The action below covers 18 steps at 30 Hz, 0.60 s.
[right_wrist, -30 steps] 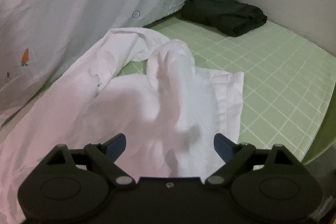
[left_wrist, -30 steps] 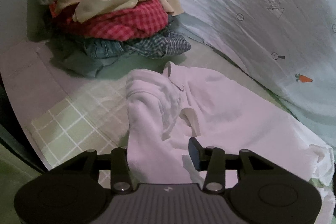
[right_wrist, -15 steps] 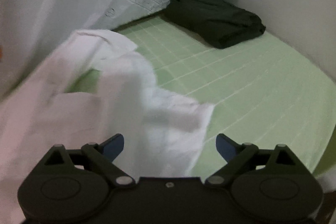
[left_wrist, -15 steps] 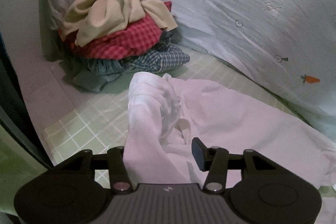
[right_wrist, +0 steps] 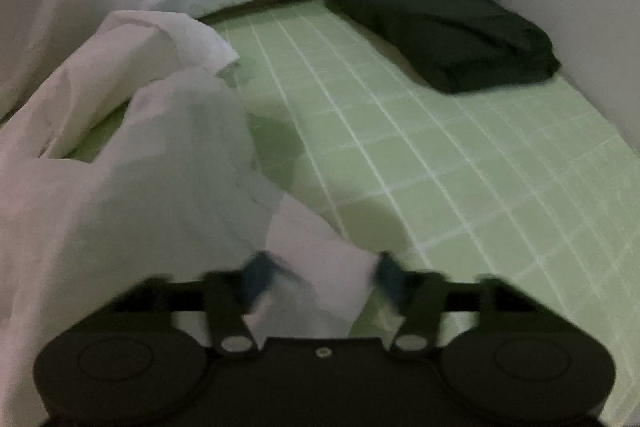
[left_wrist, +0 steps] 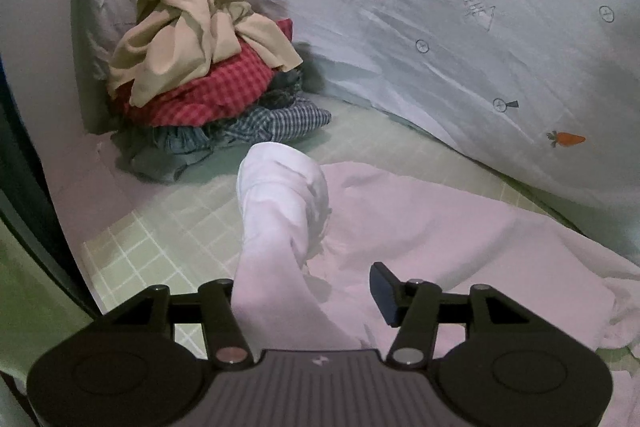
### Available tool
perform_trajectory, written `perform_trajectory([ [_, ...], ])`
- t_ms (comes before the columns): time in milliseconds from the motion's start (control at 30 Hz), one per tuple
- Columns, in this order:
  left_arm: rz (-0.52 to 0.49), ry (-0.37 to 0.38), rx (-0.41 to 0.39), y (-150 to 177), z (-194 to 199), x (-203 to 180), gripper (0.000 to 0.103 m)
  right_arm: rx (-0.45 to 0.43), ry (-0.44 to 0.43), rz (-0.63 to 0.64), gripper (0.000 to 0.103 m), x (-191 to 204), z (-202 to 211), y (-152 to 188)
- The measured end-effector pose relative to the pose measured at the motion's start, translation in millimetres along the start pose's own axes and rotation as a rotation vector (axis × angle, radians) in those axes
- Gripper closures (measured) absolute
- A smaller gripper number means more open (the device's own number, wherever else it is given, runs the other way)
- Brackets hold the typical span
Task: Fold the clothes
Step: 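Lower the shirt onto the table and open both grippers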
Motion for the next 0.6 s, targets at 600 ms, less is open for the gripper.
perform_trajectory([
  [600, 0.056, 0.135, 0.074, 16.7, -17.7, 12.3, 0.045, -0.095, 0.411, 0.006, 0.056, -48.1, 66.9, 5.5],
])
Point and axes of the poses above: each gripper's, at about its wrist camera, not at the fingertips, and z roughly against the way its jaws point, x to its left, y to its underside, the point moved 2 cm from there along -z, roughly the way its jaws point, and after that the axes turned 13 degrees about -y, right-handed, at the moved point
